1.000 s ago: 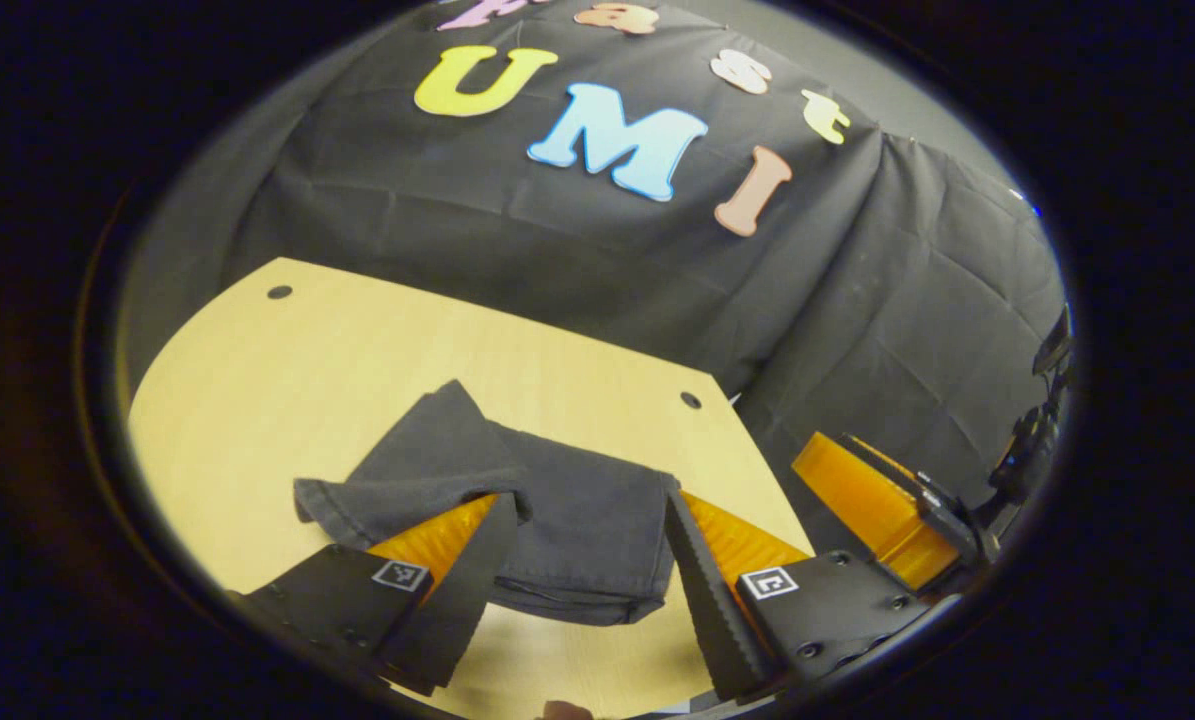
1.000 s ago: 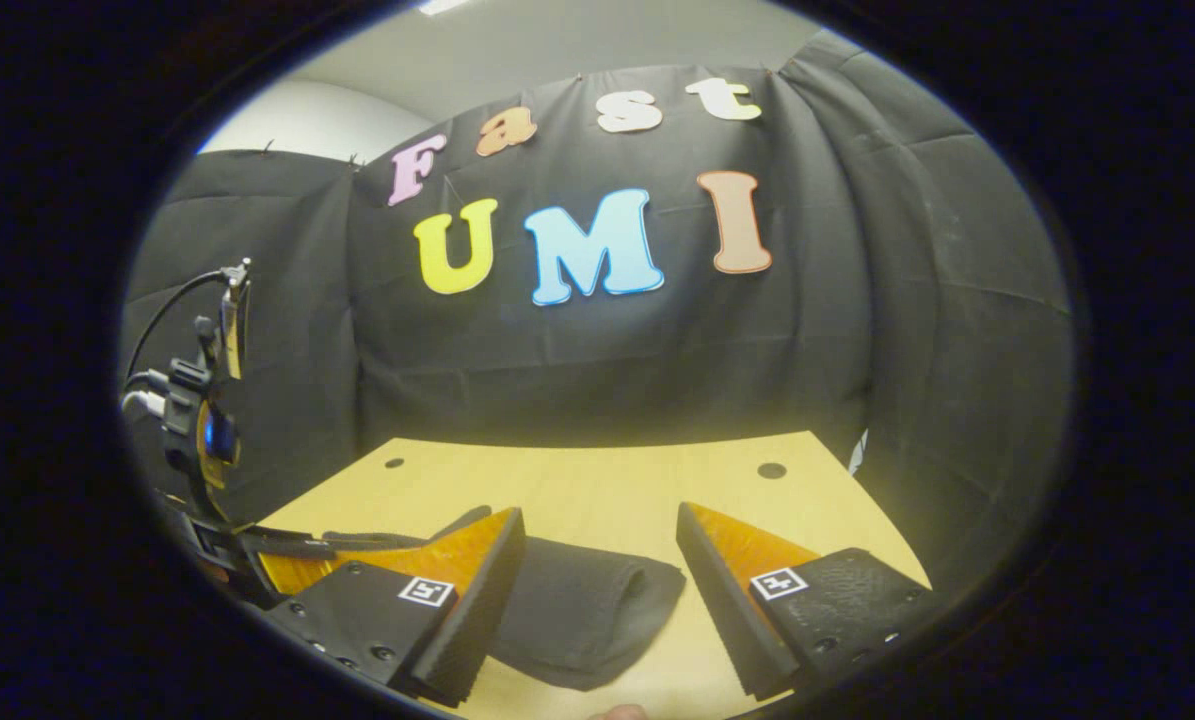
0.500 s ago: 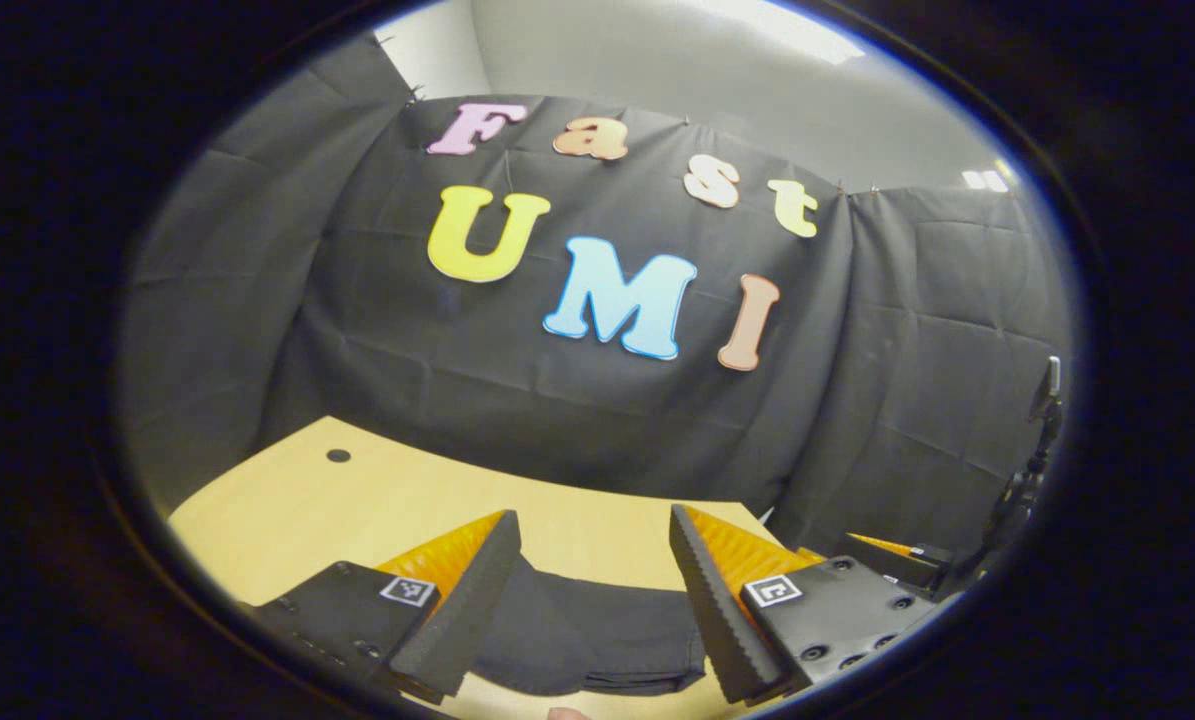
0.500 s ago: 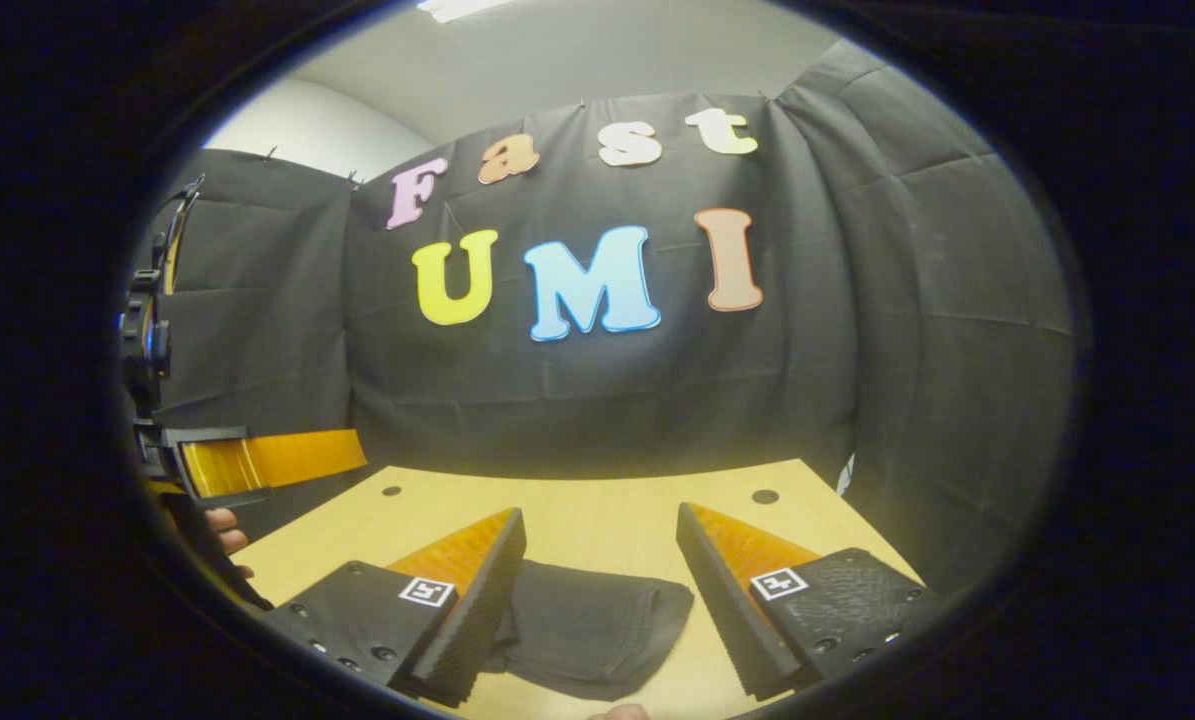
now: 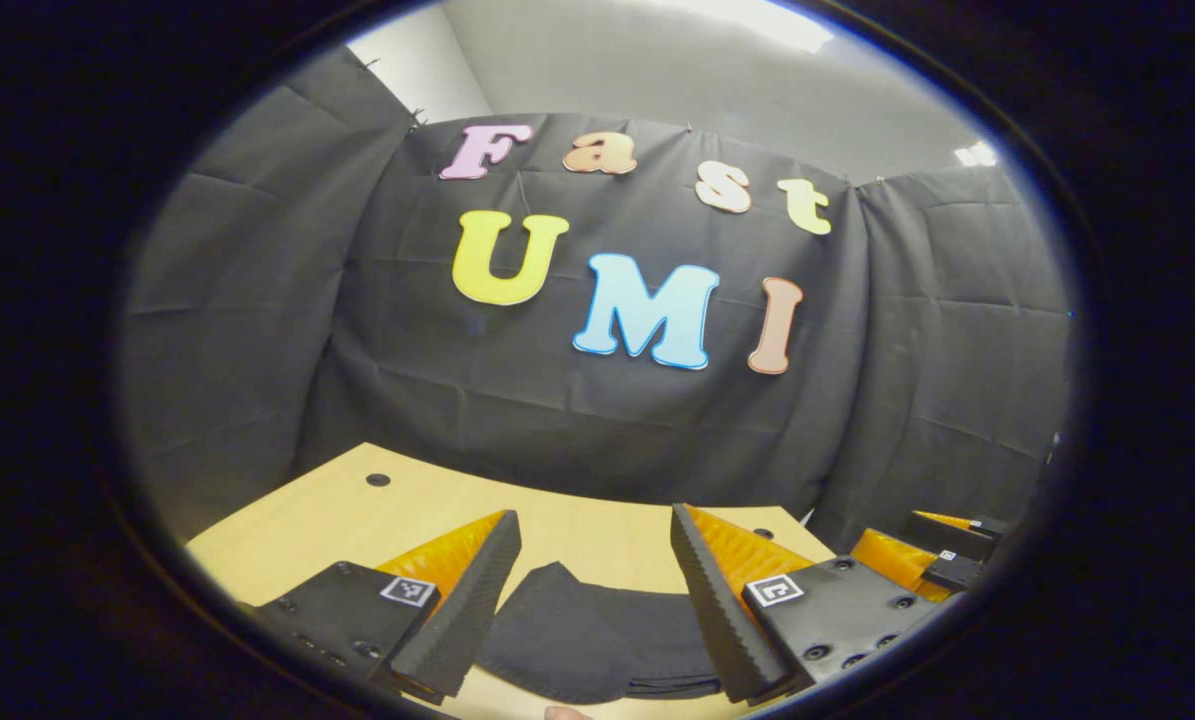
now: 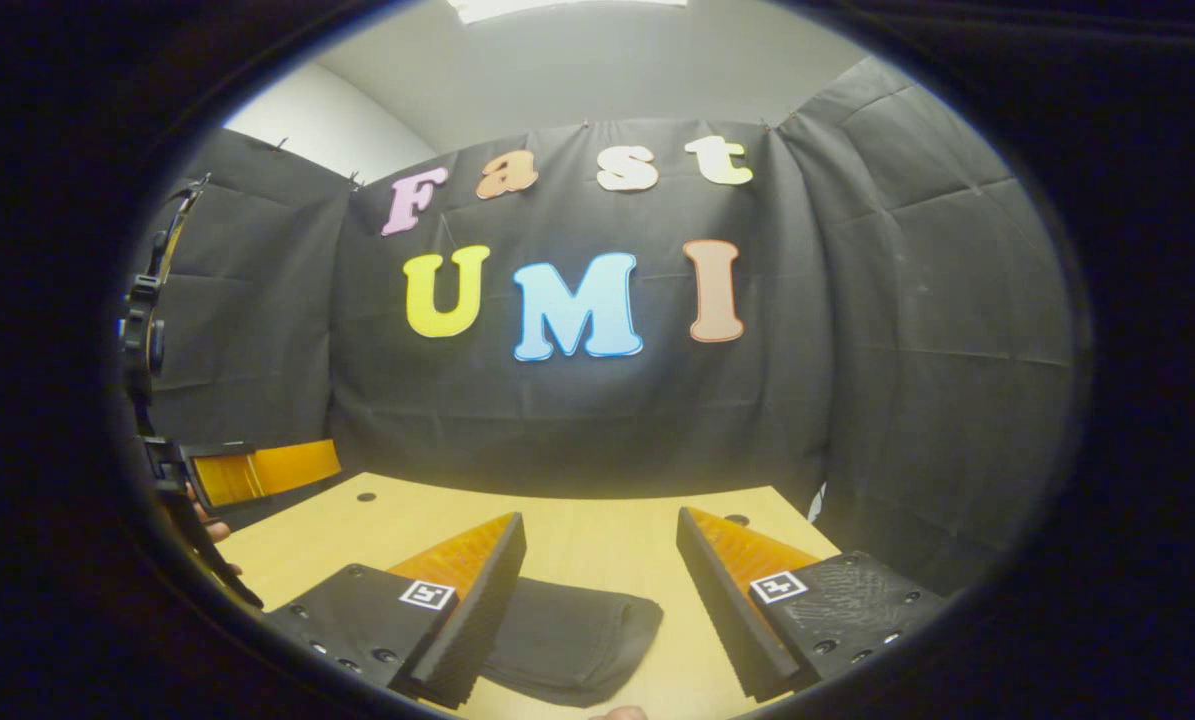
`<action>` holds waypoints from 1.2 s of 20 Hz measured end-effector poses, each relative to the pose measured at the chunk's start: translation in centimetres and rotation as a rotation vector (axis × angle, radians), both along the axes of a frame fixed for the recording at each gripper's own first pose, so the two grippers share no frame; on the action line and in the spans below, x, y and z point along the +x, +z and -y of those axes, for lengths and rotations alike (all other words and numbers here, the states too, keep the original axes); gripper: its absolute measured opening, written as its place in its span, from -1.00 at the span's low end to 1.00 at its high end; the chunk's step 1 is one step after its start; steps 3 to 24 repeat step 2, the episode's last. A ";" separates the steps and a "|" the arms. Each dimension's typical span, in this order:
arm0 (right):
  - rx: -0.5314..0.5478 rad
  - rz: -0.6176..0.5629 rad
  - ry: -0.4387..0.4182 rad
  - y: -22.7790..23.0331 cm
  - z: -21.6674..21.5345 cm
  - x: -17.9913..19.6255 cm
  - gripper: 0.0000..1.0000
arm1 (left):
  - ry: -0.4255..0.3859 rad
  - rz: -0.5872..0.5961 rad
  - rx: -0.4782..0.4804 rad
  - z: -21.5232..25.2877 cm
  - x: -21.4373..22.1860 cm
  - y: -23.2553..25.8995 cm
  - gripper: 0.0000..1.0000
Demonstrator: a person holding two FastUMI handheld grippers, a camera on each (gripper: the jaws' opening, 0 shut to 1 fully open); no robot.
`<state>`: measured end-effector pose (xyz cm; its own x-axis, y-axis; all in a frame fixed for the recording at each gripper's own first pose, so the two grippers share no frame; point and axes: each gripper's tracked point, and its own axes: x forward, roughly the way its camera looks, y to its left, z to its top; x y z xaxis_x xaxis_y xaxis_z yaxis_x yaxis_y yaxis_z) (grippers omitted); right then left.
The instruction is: Grasp the waist and the cuffs of the jeans and fold them to make the two legs overlap; first hold the waist and fold one-third of the jeans toward the cuffs, then hold the cuffs and fold the remaining one-third in the same direction to finish folding.
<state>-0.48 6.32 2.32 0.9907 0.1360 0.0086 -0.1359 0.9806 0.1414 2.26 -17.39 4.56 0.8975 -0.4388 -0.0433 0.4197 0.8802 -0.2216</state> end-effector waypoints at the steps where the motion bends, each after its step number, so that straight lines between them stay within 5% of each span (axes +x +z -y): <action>1: -0.002 0.000 -0.002 0.0 0.1 0.0 0.82 | 0.000 0.001 0.003 -0.1 0.0 0.0 0.93; 24: -0.005 0.001 -0.003 0.0 0.1 0.0 0.82 | 0.001 0.005 0.002 0.0 0.0 0.1 0.93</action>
